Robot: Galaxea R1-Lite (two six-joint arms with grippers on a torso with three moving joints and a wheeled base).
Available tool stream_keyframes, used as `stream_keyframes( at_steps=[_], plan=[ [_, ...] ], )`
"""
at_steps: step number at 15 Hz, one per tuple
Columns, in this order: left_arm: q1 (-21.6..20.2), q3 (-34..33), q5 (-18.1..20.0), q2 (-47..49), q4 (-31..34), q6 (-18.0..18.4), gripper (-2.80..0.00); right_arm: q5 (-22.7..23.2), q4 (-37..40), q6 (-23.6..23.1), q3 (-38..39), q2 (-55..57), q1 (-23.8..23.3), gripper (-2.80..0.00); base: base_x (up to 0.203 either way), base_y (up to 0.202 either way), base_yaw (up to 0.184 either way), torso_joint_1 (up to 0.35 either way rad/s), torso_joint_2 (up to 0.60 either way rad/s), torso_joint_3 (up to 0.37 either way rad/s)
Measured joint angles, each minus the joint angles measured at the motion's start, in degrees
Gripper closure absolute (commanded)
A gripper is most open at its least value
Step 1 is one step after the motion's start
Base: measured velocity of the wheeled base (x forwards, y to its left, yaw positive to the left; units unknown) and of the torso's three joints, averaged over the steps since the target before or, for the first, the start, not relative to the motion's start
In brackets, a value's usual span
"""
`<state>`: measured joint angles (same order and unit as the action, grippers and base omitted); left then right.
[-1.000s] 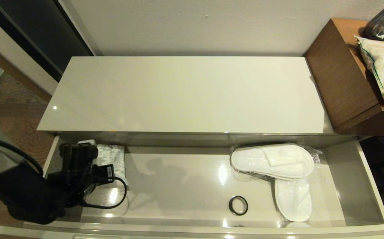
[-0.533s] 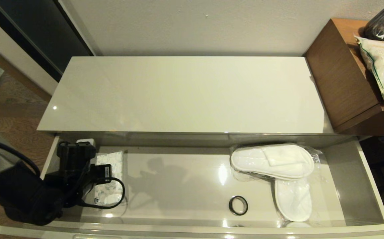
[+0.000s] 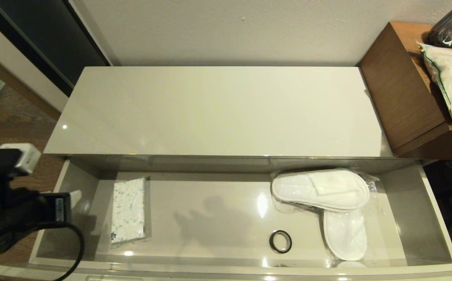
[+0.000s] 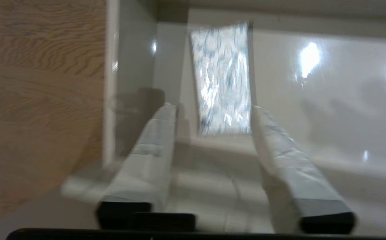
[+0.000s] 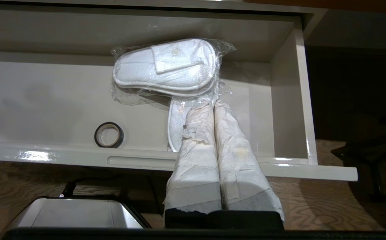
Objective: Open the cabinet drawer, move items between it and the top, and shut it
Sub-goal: Take out the disposable slippers from the drawer
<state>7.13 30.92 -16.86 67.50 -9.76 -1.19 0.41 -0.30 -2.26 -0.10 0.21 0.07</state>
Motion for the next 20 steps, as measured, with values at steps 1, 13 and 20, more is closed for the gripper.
stream_keyframes(
  at_steps=[1, 13, 20],
  plan=[
    [-0.02, 1.03, 0.51, -6.2, 7.47, 0.61, 0.0, 0.0, 0.0, -0.02, 0.0, 0.0, 0.0, 0.0, 0.0, 0.0, 0.0, 0.0, 0.0, 0.0],
    [-0.2, 26.36, -1.28, -50.4, 80.6, -8.36, 0.0, -0.01, -0.02, 0.0, 0.02, 0.0, 0.0, 0.0, 0.0, 0.0, 0.0, 0.0, 0.0, 0.0],
    [-4.66, 22.19, 5.16, -54.53, 82.25, -4.32, 0.0, -0.01, -0.02, 0.0, 0.02, 0.0, 0.0, 0.0, 0.0, 0.0, 0.0, 0.0, 0.0, 0.0]
  ],
)
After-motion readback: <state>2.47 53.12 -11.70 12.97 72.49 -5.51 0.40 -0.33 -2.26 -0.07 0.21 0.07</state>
